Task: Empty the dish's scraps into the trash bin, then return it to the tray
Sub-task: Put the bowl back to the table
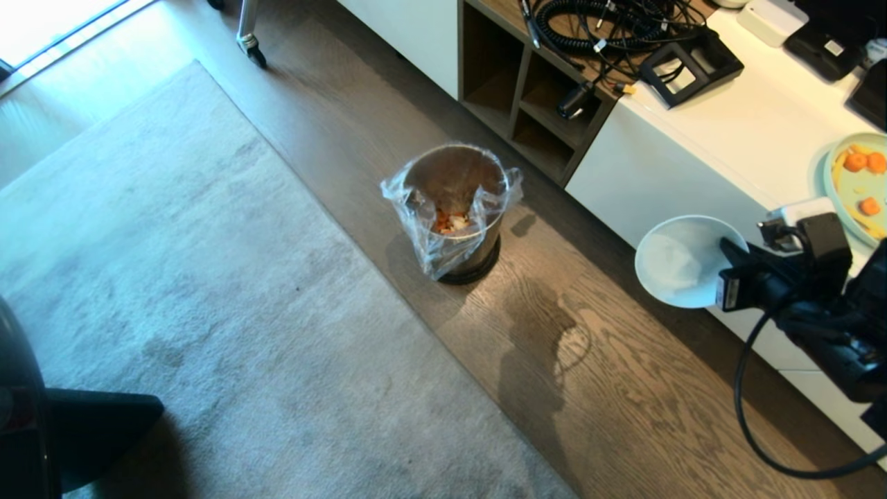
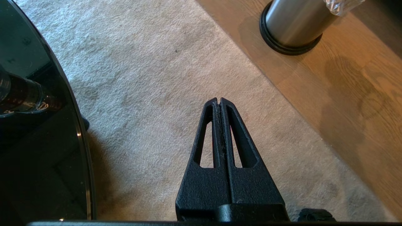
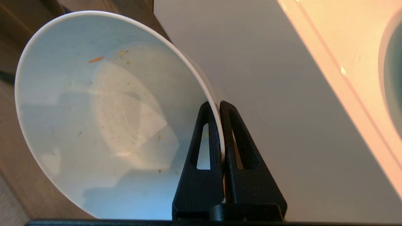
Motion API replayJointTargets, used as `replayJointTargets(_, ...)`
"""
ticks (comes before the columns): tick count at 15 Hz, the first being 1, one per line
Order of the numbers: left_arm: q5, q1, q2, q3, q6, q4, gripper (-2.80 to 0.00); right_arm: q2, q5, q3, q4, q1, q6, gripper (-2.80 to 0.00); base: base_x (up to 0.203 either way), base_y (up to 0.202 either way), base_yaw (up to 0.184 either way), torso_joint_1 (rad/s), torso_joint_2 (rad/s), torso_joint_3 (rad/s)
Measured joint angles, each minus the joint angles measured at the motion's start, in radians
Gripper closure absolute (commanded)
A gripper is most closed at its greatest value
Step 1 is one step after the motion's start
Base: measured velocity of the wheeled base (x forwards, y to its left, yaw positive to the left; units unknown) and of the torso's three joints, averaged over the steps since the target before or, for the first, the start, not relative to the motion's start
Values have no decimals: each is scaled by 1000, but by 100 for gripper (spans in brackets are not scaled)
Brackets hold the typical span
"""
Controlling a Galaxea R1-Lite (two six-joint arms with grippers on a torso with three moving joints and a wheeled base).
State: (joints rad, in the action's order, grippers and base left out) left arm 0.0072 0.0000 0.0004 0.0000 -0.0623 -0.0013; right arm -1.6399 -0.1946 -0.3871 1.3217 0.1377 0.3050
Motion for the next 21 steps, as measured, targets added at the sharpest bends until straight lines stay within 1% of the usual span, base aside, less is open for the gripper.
replayJointTargets(4,0,0,0,0,0,0,0,113,2,288,-32,-23,-89,0,0,0,0,0,0,0)
replayJointTargets(6,0,0,0,0,0,0,0,216,1,361,-135,-25,-160,0,0,0,0,0,0,0)
replayJointTargets(7,0,0,0,0,0,0,0,284,1,374,-221,-27,-195,0,0,0,0,0,0,0)
replayJointTargets(9,0,0,0,0,0,0,0,432,1,383,-437,-29,-232,0,0,0,0,0,0,0)
replayJointTargets(12,0,0,0,0,0,0,0,672,4,387,-799,-43,-247,0,0,0,0,0,0,0)
replayJointTargets(14,0,0,0,0,0,0,0,828,36,386,-1020,-57,-257,0,0,0,0,0,0,0)
replayJointTargets(17,0,0,0,0,-1,0,0,1027,166,386,-1228,-83,-237,0,0,0,0,0,0,0)
replayJointTargets(18,0,0,0,0,-1,0,0,1086,190,385,-1278,-92,-227,0,0,0,0,0,0,0)
replayJointTargets(19,0,0,0,0,0,0,0,1146,203,385,-1308,-101,-220,0,0,0,0,0,0,0)
replayJointTargets(21,0,0,0,0,0,0,0,1254,220,386,-1322,-111,-214,0,0,0,0,0,0,0)
